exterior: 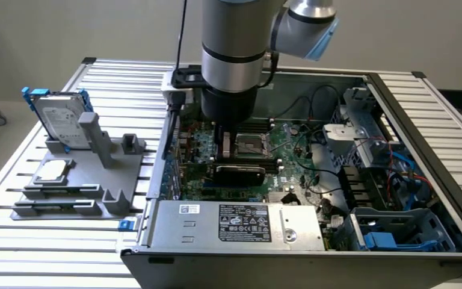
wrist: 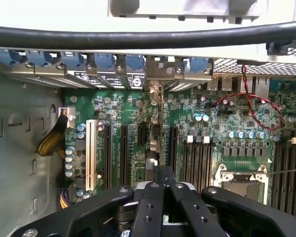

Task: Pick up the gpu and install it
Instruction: 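Press down on the gpu until it lock into place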

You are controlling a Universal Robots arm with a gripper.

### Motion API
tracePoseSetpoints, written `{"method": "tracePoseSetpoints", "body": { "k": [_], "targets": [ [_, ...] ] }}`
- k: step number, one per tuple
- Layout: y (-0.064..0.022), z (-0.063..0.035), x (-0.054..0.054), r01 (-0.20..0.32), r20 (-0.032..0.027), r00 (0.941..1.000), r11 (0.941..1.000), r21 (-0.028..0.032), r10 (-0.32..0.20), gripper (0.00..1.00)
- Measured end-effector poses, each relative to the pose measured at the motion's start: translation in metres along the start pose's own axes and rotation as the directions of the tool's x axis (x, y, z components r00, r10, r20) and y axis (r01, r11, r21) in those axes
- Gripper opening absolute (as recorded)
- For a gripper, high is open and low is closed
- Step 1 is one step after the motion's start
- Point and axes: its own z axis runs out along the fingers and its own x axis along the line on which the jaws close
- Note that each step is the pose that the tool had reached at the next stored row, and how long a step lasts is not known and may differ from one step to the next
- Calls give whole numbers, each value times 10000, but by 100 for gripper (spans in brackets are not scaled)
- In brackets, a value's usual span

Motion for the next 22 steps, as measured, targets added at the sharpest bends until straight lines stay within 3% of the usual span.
{"method": "tracePoseSetpoints", "body": {
  "k": [8, 12, 16, 22],
  "targets": [
    [-2, 46, -38, 47, -3, 10000, 9999, 103, -47, 11],
    [-2, 58, -50, 56, -69, 10000, 9998, 174, -55, 11],
    [-1, 74, -59, 57, -149, 9999, 9998, 186, -54, 11],
    [5, 88, -68, 58, -154, 9999, 9998, 186, -55, 11]
  ]
}}
